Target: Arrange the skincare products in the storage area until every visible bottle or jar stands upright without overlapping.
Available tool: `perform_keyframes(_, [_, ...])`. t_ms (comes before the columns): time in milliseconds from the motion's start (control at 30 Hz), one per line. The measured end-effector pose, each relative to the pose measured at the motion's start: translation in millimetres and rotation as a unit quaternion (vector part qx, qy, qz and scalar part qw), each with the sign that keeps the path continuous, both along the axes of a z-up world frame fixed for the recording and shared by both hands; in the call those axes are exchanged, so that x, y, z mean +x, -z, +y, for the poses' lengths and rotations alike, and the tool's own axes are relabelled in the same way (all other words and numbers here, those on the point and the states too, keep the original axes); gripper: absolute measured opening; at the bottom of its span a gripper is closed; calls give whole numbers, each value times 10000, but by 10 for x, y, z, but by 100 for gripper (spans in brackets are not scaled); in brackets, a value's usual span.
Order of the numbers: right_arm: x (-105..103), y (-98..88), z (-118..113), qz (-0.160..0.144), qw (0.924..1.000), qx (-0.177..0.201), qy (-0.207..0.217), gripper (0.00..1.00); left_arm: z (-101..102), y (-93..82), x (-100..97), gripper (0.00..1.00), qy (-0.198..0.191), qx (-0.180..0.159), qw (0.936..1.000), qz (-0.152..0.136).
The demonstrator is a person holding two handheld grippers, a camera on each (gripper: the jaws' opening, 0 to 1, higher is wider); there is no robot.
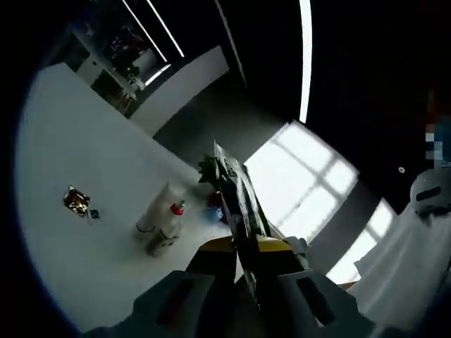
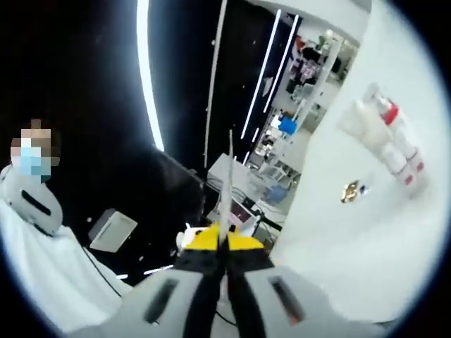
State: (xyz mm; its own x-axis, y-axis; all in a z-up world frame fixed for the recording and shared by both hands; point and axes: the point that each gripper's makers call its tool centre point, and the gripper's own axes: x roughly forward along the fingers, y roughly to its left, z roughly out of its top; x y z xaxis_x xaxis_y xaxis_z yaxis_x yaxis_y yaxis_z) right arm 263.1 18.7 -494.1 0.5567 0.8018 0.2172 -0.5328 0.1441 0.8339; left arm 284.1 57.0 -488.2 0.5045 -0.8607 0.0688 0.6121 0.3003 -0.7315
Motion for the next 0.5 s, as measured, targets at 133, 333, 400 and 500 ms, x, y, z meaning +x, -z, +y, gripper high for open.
perform_keyframes(133, [59,53,-48,258,9992,165,268,1,-26,99,-26,16,-11,-80,9998,196])
perform_keyframes(333, [116,130,-96,523,9972,261,468,1,-18,280,-162,12,40,-114,9987,487])
perform_keyframes(400, [110,173,-77,573,9972,202,442,1,-3,341,-184,10,8,-61,9983,572])
perform_keyframes(500, [125,272,-62,653,9964,-49,530,1,57,356,-178,2,-122,-197,9971,720])
